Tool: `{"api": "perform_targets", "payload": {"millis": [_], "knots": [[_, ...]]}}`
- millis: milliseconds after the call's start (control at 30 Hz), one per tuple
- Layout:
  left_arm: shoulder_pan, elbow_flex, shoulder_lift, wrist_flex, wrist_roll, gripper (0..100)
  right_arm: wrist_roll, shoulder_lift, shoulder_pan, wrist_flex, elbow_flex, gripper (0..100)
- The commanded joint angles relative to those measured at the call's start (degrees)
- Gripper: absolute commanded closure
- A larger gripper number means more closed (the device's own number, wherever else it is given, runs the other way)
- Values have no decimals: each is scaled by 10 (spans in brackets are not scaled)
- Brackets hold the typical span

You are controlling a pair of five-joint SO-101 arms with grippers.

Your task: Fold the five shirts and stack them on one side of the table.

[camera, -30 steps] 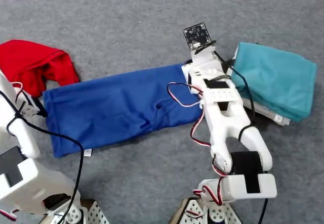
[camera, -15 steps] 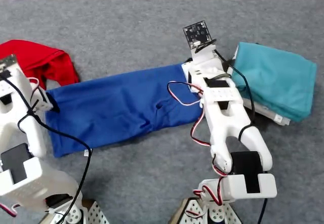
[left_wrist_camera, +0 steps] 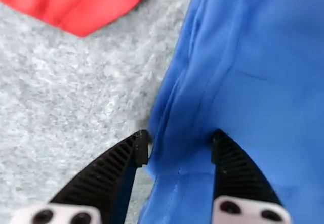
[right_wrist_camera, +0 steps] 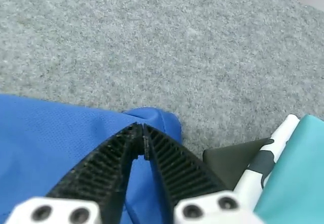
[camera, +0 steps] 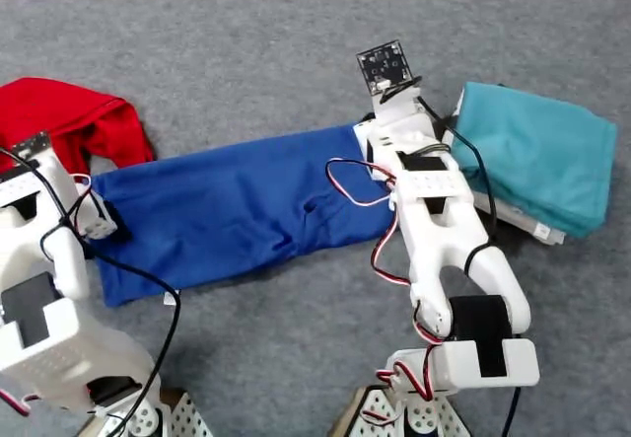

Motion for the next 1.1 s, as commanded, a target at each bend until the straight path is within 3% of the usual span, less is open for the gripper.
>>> {"api": "perform_targets", "payload": {"millis": [0, 133, 300, 600, 700, 1067], "knots": [[2, -43, 47, 5, 27, 889, -1, 0, 9, -13, -29, 993], [3, -120, 108, 58, 32, 976, -1, -5, 9, -12, -29, 993], [4, -229, 160, 130, 30, 981, -4, -44, 32, 18, -52, 993], [21, -479, 167, 319, 4, 982, -5, -135, 175, 43, -104, 993], [67, -542, 169, 384, 0, 982, -5, -134, 191, 43, -134, 993], [325, -546, 163, 383, 44, 982, -2, -129, 271, 11, -151, 993]]}}
